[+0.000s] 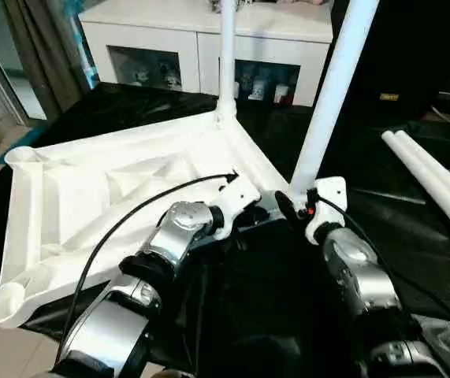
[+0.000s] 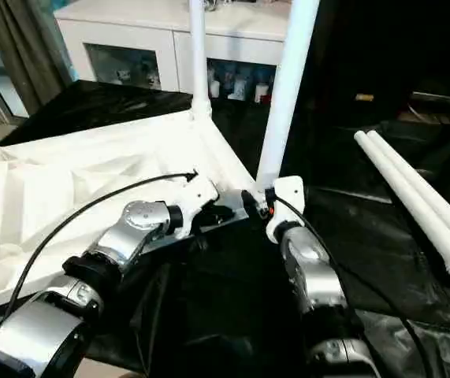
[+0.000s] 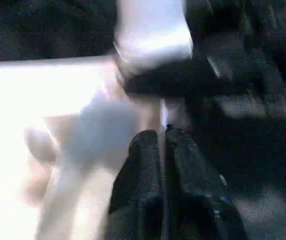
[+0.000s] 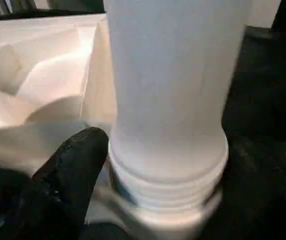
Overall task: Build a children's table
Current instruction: Rotate leg to tighten, then rotate table base
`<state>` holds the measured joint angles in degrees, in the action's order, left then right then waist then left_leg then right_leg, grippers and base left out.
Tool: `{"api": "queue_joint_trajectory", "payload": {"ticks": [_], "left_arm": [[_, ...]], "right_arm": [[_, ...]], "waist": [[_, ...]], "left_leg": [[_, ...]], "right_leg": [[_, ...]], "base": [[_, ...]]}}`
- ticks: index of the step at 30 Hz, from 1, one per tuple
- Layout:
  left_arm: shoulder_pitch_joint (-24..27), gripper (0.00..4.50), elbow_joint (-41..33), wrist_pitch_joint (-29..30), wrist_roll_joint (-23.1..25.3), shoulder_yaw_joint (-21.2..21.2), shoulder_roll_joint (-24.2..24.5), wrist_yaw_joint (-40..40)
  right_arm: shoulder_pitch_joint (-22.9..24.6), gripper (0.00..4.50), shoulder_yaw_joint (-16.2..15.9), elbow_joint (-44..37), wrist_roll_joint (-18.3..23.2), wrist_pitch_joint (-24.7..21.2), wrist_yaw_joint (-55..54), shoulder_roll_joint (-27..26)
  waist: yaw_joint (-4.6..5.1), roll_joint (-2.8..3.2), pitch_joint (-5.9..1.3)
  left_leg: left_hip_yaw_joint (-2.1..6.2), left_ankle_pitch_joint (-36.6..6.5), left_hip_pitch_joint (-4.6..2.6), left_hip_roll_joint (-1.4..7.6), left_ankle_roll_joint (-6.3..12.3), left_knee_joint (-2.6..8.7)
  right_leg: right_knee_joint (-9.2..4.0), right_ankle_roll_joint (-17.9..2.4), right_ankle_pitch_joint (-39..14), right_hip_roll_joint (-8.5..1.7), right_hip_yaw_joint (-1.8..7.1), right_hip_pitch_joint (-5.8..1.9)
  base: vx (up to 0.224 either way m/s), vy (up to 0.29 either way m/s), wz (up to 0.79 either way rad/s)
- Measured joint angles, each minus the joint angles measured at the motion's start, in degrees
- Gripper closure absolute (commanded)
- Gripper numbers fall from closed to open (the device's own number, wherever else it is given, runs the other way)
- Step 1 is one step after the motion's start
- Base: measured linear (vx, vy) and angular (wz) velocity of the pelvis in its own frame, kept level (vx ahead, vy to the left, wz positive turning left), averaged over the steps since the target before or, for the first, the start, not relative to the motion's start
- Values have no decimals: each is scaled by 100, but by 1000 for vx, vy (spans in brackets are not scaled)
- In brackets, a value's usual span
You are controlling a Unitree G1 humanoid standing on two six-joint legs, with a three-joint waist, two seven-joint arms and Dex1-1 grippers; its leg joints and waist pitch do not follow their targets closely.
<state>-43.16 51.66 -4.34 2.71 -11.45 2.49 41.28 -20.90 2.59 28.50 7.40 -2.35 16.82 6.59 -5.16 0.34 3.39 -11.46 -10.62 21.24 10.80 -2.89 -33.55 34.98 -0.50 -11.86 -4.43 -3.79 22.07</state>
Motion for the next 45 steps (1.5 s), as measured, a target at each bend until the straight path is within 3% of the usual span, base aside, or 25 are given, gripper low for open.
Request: {"api": "queue_joint_trajectory", "payload": {"ticks": [4,9,12,14,22,27,30,35,38,45], "left_arm": [[2,347,-339,-285,-144,310,179,-283],[51,310,-463,-317,-193,542,466,-428],[38,301,-459,-283,-211,744,811,-655],[14,267,-473,-209,-275,941,1067,-824],[434,264,-1335,176,-311,1462,1956,-911],[558,264,-1531,398,-300,1797,2568,-1125],[710,264,-1623,672,-231,1747,2894,-1099],[1172,264,-1657,1445,161,1454,3287,-770],[1289,264,-1817,1756,287,1235,3358,-559],[1343,264,-1948,2093,499,827,3567,-168]], "right_arm": [[352,76,8,-388,58,5,93,103],[444,76,71,-564,110,3,88,130],[441,76,80,-611,160,-83,99,152],[503,76,82,-786,199,-168,195,220],[1377,76,156,-1736,864,-634,1399,928],[1595,76,350,-1946,1100,-803,1935,1385],[1568,76,257,-1960,1059,-883,2057,1400],[1312,76,-224,-1771,688,-954,1731,1053],[1059,76,-496,-1505,463,-954,1475,835],[456,76,-594,-700,50,-928,861,419]], "waist": [[27,-52,13],[10,-35,9],[2,-28,10],[-9,-20,10],[-67,-26,10],[-53,-33,8],[-36,-35,6],[10,-55,-1],[-22,-68,-5],[-3,-89,-19]], "left_leg": [[-5,8,20,1,14,-8],[-8,24,94,0,42,-17],[-7,25,99,4,43,-26],[-6,20,99,5,33,-30],[-6,10,95,6,18,-36],[-4,11,82,9,16,-38],[-4,12,77,9,14,-38],[-2,16,78,10,8,-41],[-2,16,79,10,8,-45],[-2,17,71,8,5,-56]], "right_leg": [[-6,12,-7,0,4,16],[8,14,-8,0,7,86],[23,14,-8,1,5,95],[23,12,-7,1,4,92],[22,12,-6,0,5,83],[35,11,-4,3,4,81],[42,10,-3,3,5,81],[49,8,-2,5,6,85],[50,7,-1,4,6,83],[66,0,3,4,11,81]], "base": [[0,0,0],[0,0,0],[0,0,0],[0,0,0],[0,0,0],[0,0,0],[0,0,0],[0,0,0],[0,0,0],[0,0,0]]}}
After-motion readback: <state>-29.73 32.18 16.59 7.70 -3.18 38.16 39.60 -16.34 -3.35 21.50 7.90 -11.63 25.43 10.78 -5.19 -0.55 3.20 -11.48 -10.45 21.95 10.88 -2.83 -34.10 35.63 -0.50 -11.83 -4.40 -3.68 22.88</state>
